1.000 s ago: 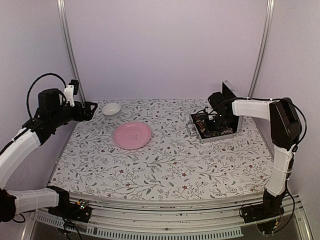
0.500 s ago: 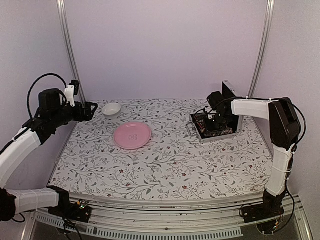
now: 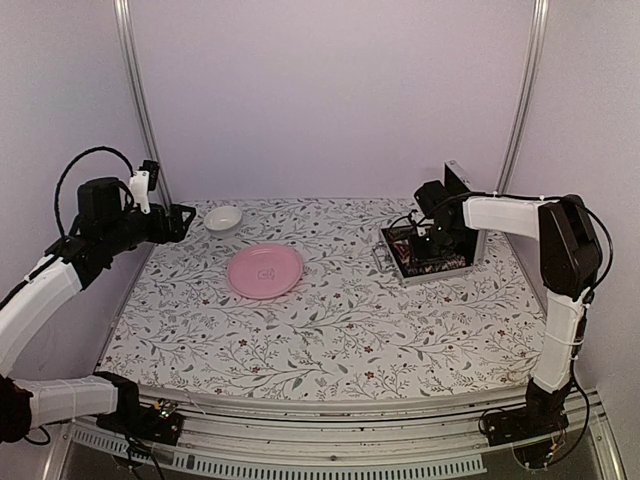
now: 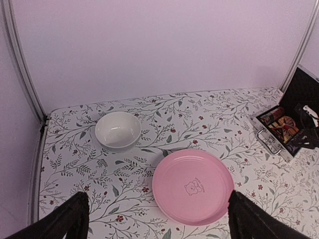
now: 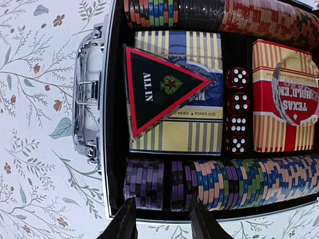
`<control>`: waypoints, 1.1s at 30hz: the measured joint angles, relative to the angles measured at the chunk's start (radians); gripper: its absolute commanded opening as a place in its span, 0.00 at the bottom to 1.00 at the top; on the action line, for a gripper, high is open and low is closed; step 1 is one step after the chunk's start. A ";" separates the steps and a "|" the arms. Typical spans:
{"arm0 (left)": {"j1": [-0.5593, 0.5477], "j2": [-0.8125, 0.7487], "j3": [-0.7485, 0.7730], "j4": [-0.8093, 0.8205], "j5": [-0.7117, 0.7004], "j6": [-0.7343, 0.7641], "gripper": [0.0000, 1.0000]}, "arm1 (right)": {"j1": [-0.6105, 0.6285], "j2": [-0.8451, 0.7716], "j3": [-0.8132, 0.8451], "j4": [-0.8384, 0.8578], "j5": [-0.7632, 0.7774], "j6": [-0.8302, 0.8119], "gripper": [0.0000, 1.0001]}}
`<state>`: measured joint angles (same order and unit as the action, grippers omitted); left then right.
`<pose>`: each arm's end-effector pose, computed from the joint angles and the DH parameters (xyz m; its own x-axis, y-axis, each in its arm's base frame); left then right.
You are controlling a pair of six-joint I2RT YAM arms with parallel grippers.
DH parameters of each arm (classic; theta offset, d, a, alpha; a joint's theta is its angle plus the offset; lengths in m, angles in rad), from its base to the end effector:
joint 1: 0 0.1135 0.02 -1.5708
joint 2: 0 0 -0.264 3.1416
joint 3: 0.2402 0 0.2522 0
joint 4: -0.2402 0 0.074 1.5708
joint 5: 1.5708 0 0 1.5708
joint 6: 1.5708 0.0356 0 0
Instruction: Pack up texas hold em set
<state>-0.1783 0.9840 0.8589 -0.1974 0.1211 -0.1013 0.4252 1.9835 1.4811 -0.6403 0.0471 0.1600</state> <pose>0.2237 -0.0447 0.3276 -0.3395 -0.0408 -0.9397 0.2558 0.9574 -0.1340 0.3787 0.1696 0.1903 -0.8810 -0.2242 -0.4167 -0.2572 0.9661 0.0238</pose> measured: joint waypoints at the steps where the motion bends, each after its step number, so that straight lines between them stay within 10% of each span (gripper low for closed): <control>1: 0.000 0.000 0.000 0.000 0.000 0.000 0.97 | 0.000 0.000 0.000 0.000 0.000 0.000 0.37; 16: 0.000 -0.012 -0.002 0.001 -0.014 0.005 0.97 | 0.000 -0.166 -0.018 -0.003 -0.061 0.008 0.45; 25: 0.000 -0.054 -0.015 0.010 -0.037 0.010 0.95 | -0.014 -0.567 -0.037 -0.003 -0.072 0.027 0.76; 33: 0.000 -0.052 -0.015 0.006 -0.032 0.012 0.96 | -0.375 -0.600 -0.062 0.110 -0.115 0.111 0.79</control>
<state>-0.1783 0.9321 0.8440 -0.1909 0.0891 -0.0891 0.0505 1.3838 1.4193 -0.5301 -0.0681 0.2714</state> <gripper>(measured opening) 0.956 0.791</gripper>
